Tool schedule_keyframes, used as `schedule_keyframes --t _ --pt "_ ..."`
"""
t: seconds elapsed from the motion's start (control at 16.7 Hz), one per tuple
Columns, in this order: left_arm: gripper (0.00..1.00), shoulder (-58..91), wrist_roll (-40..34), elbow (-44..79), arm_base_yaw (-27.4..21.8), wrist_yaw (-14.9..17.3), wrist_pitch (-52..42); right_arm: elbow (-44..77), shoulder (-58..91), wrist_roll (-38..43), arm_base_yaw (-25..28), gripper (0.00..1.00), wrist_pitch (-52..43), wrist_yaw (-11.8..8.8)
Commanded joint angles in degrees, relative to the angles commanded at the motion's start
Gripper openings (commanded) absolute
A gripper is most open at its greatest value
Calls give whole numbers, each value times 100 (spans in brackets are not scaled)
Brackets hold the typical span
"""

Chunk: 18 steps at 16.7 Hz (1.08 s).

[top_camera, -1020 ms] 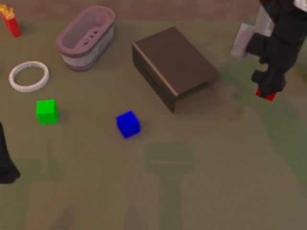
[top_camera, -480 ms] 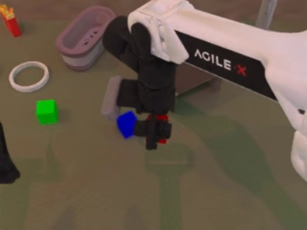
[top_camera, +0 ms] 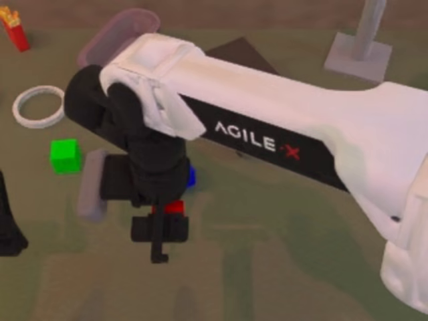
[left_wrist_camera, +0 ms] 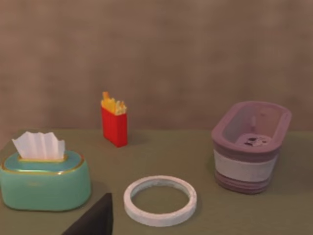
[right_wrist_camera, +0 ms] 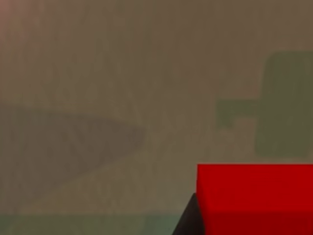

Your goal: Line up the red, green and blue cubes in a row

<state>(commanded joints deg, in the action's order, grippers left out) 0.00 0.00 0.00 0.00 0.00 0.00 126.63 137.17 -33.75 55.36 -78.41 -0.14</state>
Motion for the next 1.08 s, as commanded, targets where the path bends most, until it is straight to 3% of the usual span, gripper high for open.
schedule_keyframes --t 0.24,0.66,0.96,1.08 --pt "100 0 0 0 0 0 0 -111 -15 -4 -3 0 104 -8" --pt "100 0 0 0 0 0 0 -1276 118 15 5 0 1408 -2" --pt "100 0 0 0 0 0 0 -1357 133 12 11 0 1490 2" --pt "100 0 0 0 0 0 0 -1357 133 12 11 15 1490 2"
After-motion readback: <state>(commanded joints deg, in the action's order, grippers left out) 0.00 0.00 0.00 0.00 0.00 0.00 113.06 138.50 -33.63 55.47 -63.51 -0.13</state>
